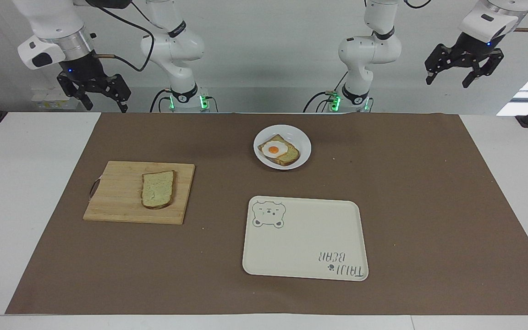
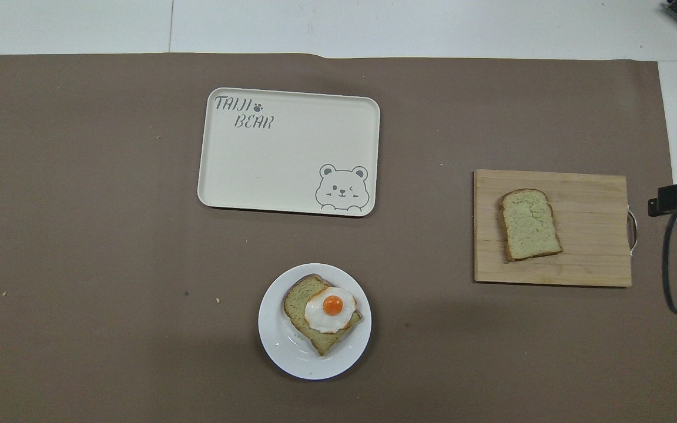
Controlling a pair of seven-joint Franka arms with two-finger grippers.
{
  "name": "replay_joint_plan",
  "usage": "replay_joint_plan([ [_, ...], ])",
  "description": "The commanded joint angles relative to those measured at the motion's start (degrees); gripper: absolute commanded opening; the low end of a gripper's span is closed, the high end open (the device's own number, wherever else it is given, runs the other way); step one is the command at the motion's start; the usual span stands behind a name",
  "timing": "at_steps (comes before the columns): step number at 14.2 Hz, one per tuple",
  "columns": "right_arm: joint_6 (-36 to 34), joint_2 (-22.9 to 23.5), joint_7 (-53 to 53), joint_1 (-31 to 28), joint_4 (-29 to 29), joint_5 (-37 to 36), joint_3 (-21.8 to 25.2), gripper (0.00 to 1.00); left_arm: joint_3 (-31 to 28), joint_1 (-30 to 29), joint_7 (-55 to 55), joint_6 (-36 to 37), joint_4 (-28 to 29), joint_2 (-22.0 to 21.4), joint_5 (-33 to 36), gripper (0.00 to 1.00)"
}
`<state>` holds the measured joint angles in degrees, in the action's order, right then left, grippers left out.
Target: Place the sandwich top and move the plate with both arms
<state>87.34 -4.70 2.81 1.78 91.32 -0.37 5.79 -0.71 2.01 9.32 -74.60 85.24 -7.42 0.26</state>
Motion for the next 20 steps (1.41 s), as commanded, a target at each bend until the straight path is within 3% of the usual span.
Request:
replay_joint_plan([
  [1, 0.6, -1.0, -1.1, -0.7, 1.4, -0.7, -0.4, 1.0, -0.3, 0.1, 0.3, -0.1, 1.4, -1.3, -0.5, 1.0],
  [15, 0.7, -2.5, -2.0, -3.3, 4.6, -0.4, -0.3, 1.0, -0.3, 0.1, -0.2, -0.4, 1.6, -1.4, -1.3, 1.0],
  [20, 7.2, -2.5, -3.9, -3.2, 10.6, 0.5, -0.4, 1.0, -0.3, 0.1, -0.2, -0.2, 1.3, -1.3, -1.2, 1.0],
])
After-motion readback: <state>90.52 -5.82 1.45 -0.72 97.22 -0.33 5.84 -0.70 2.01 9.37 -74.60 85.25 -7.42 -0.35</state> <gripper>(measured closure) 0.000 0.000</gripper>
